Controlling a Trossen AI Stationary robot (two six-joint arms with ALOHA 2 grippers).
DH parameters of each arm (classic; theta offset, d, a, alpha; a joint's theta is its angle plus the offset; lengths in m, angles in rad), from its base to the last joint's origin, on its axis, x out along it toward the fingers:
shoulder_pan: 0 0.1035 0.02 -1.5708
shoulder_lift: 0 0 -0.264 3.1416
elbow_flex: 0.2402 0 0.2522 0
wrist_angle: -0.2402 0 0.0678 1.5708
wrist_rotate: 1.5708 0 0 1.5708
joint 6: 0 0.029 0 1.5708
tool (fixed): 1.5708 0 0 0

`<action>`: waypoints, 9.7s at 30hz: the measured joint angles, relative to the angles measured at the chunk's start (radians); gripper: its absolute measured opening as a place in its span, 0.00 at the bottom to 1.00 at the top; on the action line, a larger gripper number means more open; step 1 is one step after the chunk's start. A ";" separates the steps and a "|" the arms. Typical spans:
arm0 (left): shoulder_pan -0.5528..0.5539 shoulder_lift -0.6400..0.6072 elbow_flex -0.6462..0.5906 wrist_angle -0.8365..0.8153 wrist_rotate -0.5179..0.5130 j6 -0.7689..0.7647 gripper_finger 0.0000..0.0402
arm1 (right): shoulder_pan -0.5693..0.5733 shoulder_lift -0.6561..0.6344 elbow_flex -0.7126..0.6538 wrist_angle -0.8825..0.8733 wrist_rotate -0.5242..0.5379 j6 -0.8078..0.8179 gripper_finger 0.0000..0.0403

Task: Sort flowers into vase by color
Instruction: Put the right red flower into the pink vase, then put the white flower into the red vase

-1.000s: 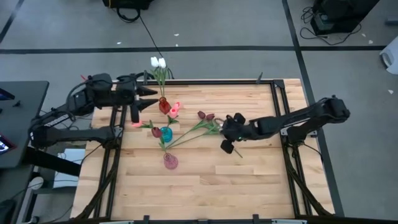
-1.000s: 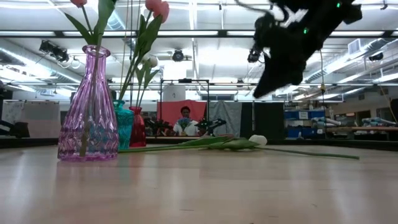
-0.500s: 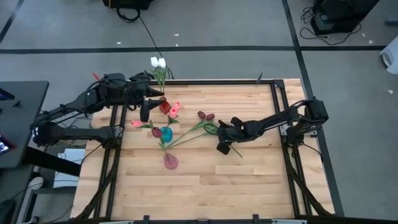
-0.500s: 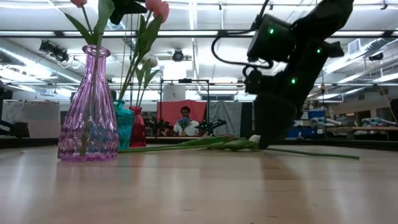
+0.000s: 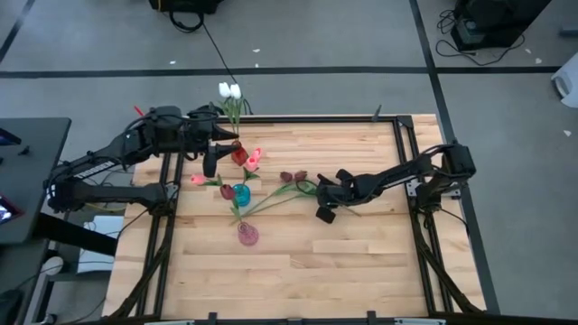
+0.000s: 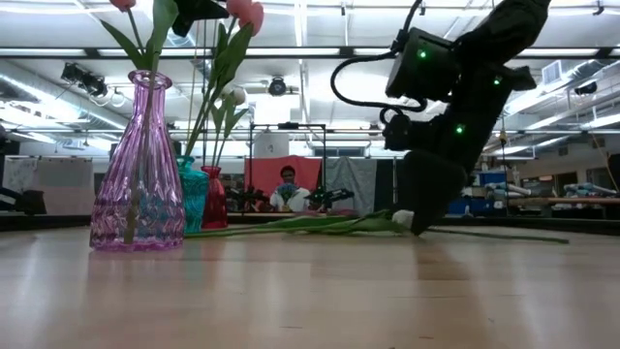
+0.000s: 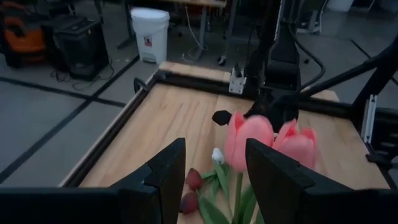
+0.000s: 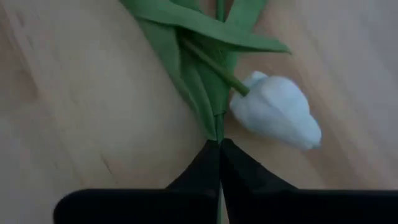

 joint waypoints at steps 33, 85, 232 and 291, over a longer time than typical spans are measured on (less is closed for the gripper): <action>-0.001 0.037 0.065 0.186 0.025 -0.055 0.43 | 0.092 -0.419 0.003 0.529 0.869 -1.655 0.02; -0.407 0.305 0.098 0.383 -0.192 0.218 0.36 | -0.026 -0.123 0.347 1.000 -0.381 -0.732 0.02; -1.261 0.232 -0.245 0.166 -1.384 -0.607 0.03 | -0.008 -0.622 -0.094 0.664 -0.081 -0.479 0.28; -1.207 -0.073 -0.245 0.132 -1.019 -0.361 0.46 | -0.060 -0.622 -0.149 0.335 0.076 -0.364 0.28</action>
